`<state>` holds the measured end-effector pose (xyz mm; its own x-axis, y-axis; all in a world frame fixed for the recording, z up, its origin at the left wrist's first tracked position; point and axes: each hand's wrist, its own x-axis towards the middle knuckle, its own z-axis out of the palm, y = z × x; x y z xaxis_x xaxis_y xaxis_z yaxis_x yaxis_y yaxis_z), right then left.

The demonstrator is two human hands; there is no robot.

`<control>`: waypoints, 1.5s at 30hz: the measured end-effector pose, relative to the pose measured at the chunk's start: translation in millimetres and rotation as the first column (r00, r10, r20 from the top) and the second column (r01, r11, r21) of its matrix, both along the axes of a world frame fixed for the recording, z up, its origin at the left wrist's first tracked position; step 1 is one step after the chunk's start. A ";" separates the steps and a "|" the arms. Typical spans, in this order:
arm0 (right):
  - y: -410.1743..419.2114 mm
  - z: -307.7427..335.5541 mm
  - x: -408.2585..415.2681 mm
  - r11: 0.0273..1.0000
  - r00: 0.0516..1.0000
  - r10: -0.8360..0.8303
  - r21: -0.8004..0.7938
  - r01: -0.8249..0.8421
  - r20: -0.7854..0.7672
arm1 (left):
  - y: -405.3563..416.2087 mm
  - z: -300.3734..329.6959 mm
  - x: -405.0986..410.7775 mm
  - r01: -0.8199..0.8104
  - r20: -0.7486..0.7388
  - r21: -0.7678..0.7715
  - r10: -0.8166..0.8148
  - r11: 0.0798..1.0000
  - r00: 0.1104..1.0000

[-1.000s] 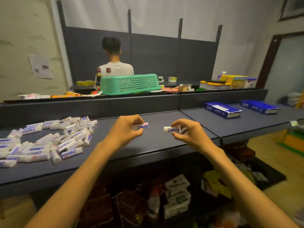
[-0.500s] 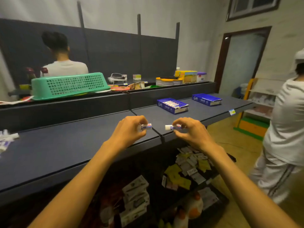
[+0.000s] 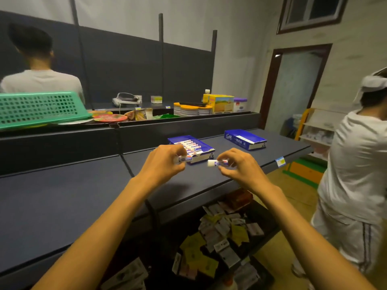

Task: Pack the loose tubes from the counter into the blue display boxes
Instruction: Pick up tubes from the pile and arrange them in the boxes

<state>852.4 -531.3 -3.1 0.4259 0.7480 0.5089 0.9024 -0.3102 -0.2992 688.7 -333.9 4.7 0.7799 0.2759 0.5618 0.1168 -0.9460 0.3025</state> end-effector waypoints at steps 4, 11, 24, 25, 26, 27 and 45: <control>12.7 5.6 44.2 1.000 1.000 0.004 -0.019 -0.005 -0.020 | 9.1 7.1 39.8 -0.050 -0.031 0.006 0.050 0.999 0.998; 48.0 6.8 118.1 0.997 0.995 0.076 -0.003 -0.076 -0.057 | 25.8 1.3 98.9 -0.145 -0.053 -0.018 0.144 0.989 0.988; 128.0 6.9 207.1 0.915 0.916 0.391 -0.073 -0.397 -0.088 | 32.7 -5.1 154.0 -0.474 -0.112 -0.039 0.467 0.880 0.877; 134.6 5.7 208.6 0.906 0.909 0.407 -0.085 -0.415 -0.093 | 32.9 -6.1 154.3 -0.492 -0.130 -0.033 0.485 0.870 0.865; 141.4 4.5 209.7 0.897 0.902 0.421 -0.102 -0.429 -0.098 | 33.9 -7.0 154.9 -0.506 -0.139 -0.033 0.498 0.862 0.856; 148.1 4.3 210.0 0.889 0.896 0.433 -0.118 -0.442 -0.098 | 35.3 -7.2 155.6 -0.515 -0.143 -0.039 0.506 0.856 0.851; 190.3 8.9 202.1 0.806 0.884 0.466 -0.425 -0.411 0.028 | 46.0 -16.1 161.9 -0.516 -0.162 0.109 0.528 0.849 0.834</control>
